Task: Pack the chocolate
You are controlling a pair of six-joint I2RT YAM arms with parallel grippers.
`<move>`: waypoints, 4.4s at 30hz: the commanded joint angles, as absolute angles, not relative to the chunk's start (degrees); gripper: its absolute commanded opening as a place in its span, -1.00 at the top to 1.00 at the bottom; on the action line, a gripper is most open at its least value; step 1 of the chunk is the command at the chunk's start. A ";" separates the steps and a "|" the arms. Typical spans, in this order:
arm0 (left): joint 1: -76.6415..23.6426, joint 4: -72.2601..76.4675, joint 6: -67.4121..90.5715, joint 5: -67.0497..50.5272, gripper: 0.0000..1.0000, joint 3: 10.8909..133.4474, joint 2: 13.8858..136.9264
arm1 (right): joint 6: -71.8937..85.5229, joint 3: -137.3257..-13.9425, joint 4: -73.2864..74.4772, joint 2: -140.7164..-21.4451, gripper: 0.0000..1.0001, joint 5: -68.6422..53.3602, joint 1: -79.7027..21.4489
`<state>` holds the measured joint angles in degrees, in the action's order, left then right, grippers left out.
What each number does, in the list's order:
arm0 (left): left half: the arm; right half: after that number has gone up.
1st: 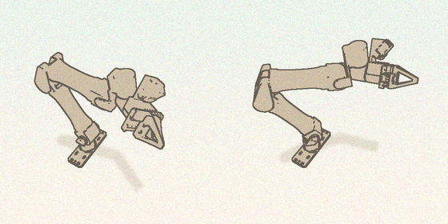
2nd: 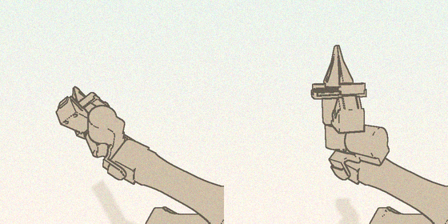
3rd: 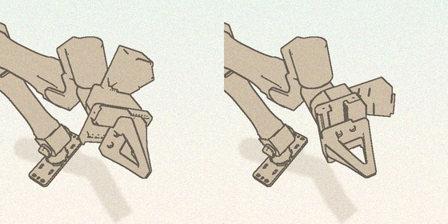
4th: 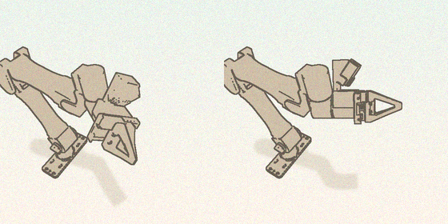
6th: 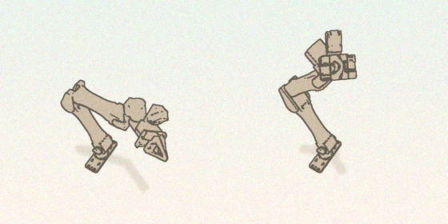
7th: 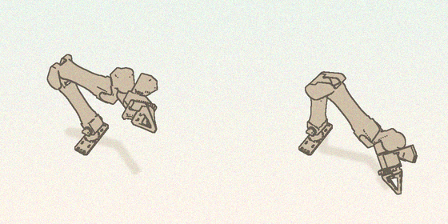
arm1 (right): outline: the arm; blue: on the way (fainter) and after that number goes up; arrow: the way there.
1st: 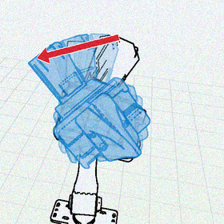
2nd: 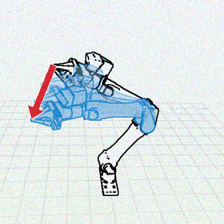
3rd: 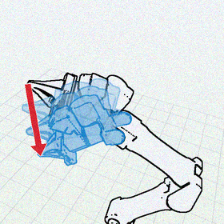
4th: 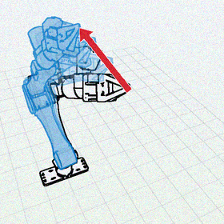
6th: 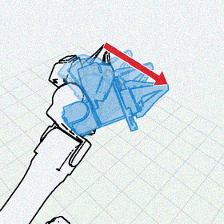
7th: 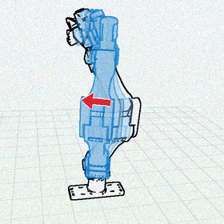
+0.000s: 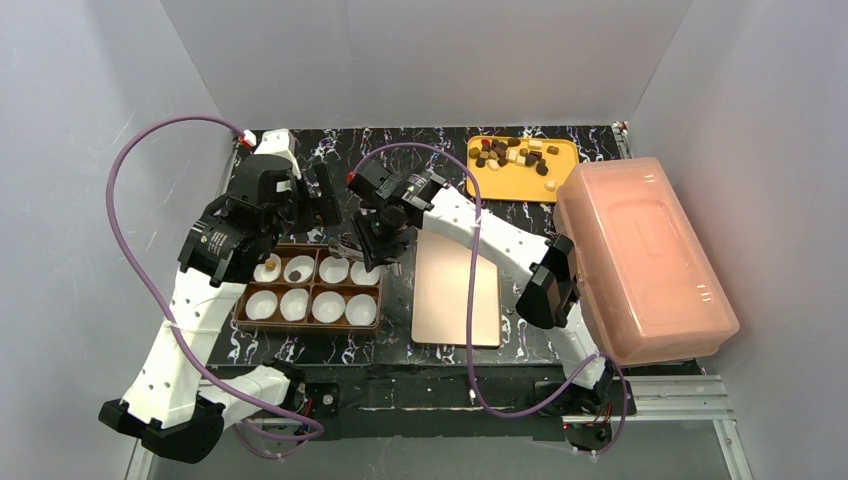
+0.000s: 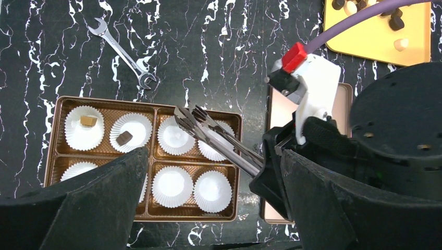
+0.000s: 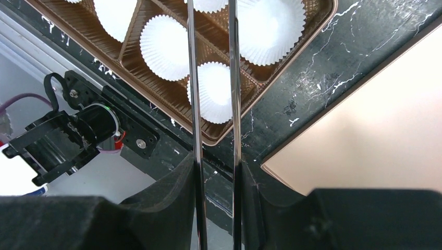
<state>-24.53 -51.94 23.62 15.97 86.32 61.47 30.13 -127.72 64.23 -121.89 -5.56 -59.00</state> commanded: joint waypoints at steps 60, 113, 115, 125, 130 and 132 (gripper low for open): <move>-24.37 -50.38 22.09 16.91 -0.99 81.83 59.55 | 24.28 -127.75 67.15 -113.86 0.01 12.84 -32.95; -24.35 -51.33 21.09 15.83 -0.99 83.19 61.90 | 26.49 -132.15 61.01 -130.92 0.08 11.43 -10.10; -24.35 -51.33 21.15 15.74 -0.99 83.30 61.98 | 26.57 -132.01 61.24 -131.25 0.09 10.83 -10.16; -24.35 -51.44 21.27 15.74 -0.99 83.31 61.98 | 27.02 -131.09 61.49 -130.34 0.22 10.06 -10.11; -24.36 -51.33 21.44 15.48 -0.99 83.23 61.93 | 26.70 -132.00 62.34 -129.00 0.30 10.38 -10.11; -24.35 -51.25 21.49 15.47 -0.99 83.07 61.76 | 26.70 -132.10 62.80 -128.19 0.32 10.46 -10.11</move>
<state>-24.53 -50.59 21.47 15.62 81.41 62.22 26.65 -131.35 62.57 -132.79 10.44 -10.24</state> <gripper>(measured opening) 0.992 0.416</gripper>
